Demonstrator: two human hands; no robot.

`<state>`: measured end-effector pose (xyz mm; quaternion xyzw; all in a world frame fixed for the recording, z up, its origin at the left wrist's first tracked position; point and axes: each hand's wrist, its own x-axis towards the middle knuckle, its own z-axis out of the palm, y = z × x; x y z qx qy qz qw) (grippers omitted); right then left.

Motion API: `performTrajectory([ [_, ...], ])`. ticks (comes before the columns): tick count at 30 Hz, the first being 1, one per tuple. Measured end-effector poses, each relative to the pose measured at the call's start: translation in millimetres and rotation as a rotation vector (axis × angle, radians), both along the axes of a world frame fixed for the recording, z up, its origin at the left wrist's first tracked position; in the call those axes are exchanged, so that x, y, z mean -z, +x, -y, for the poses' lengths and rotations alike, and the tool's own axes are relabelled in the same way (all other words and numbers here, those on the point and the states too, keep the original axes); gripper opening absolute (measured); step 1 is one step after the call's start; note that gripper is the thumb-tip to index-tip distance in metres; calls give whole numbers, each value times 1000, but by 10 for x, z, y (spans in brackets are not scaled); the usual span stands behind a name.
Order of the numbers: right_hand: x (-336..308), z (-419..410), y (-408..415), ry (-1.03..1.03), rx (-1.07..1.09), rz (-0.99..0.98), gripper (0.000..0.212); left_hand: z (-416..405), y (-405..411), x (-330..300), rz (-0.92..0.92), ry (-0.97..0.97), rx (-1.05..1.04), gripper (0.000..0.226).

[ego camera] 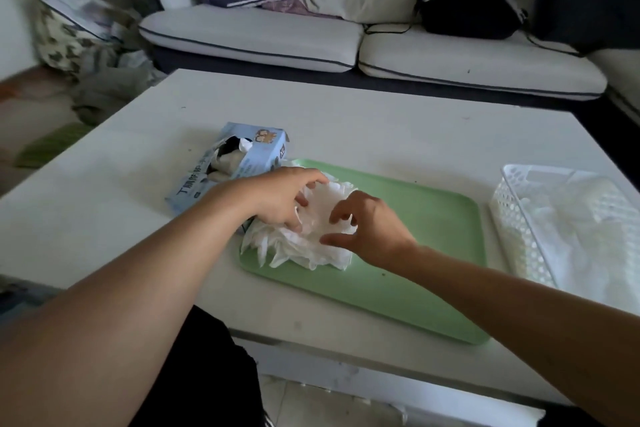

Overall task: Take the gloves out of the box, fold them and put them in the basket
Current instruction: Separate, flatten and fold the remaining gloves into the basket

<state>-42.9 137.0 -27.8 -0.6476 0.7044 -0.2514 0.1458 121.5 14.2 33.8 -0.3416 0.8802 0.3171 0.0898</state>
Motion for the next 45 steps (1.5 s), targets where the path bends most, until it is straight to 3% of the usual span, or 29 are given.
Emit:
performTrajectory([
  [3,-16,-9,35,1,-31,38,49,-24,-10,20,-56,3,18,89],
  [8,37,27,88,-15,-10,207,8,-74,-63,72,-88,-34,52,81],
  [14,-377,19,-168,37,90,371,10,17,-26,126,-10,-265,61,81],
  [17,-586,-24,-298,64,155,634,9,44,-25,157,39,-317,90,87],
  [22,-971,-96,-417,0,257,1166,15,-12,-73,134,127,-289,9,126],
  [27,-1373,-272,-634,-134,357,1365,16,30,-121,-88,247,-229,15,114],
  [29,-1406,-411,-711,-111,345,1360,16,-11,-129,-312,173,-189,10,111],
  [33,-1316,-547,-778,-72,358,1385,19,-387,-301,-612,-405,173,-95,75],
  [35,-1313,-558,-769,-71,301,1391,18,-666,-522,-602,-591,348,-45,73],
  [37,-1339,-584,-737,1,161,1308,21,-879,-788,-513,-742,509,-50,52],
  [40,-1423,-633,-776,24,49,1061,25,-961,-1084,-438,-924,560,-277,24],
  [43,-1371,-599,-1055,-184,295,578,16,-880,-1166,-391,-951,592,-525,27],
  [45,-1166,-532,-1195,-117,393,328,13,-770,-1119,-366,-922,570,-638,27],
])
